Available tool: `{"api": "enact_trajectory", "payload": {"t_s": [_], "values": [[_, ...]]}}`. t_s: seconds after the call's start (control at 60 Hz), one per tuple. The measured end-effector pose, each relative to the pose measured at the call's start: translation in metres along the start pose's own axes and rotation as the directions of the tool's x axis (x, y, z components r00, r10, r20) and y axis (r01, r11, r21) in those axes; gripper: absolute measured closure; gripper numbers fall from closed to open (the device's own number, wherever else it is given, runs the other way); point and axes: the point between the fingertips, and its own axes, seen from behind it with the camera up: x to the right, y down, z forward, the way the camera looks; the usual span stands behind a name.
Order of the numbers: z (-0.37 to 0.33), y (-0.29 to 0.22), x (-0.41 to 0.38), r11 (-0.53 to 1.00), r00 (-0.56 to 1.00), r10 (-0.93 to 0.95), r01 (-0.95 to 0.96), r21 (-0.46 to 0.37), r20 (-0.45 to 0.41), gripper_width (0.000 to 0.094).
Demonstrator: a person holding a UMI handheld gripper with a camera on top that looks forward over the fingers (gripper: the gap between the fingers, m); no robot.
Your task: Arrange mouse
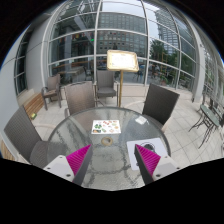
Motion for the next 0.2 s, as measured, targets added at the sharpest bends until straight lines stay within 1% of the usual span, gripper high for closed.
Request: {"api": "enact_trajectory", "payload": {"t_s": [0.2], "values": [[-0.01, 0.004, -0.014, 1.0, 1.0, -0.02, 0.02, 0.004, -0.007, 0.0078]]}}
